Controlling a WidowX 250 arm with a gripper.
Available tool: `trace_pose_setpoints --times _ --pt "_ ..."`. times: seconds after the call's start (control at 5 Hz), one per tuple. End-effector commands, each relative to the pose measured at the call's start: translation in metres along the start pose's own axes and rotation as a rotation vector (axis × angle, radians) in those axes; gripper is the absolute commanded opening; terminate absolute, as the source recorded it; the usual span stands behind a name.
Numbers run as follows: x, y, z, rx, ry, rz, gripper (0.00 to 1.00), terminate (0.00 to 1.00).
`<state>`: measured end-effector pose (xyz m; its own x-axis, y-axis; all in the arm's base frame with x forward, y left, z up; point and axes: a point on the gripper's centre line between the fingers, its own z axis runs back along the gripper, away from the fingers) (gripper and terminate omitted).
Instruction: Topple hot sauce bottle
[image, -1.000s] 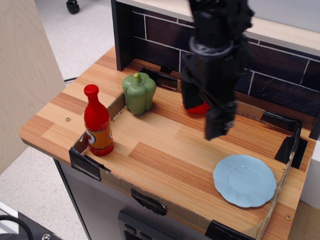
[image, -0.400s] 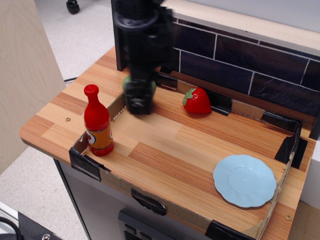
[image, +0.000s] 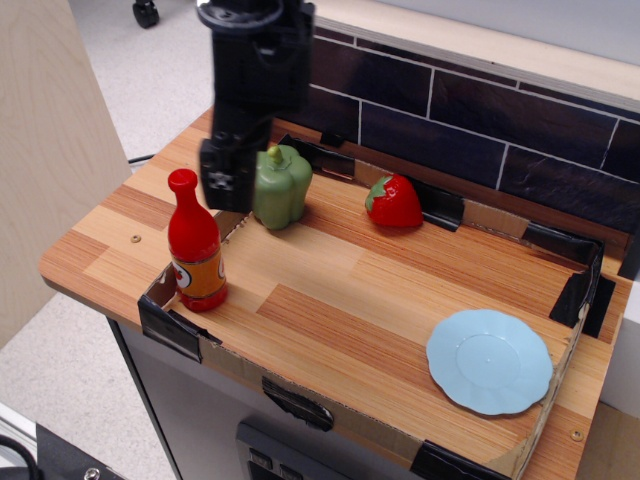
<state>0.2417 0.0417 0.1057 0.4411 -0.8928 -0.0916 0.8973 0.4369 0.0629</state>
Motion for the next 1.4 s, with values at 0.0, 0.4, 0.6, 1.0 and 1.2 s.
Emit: trace_pose_setpoints --times 0.0,0.4,0.6,1.0,1.2 --pt "-0.014 0.013 0.003 0.002 0.017 -0.042 1.0 0.0" --pt "-0.02 0.014 -0.007 0.011 0.02 -0.063 1.0 0.0" --pt "-0.022 0.01 -0.008 -0.019 0.029 -0.103 1.0 0.0" --pt "-0.022 0.008 -0.011 -0.04 0.027 -0.098 0.0 0.0" --pt "-0.022 0.007 -0.011 -0.02 0.022 -0.092 0.0 0.0"
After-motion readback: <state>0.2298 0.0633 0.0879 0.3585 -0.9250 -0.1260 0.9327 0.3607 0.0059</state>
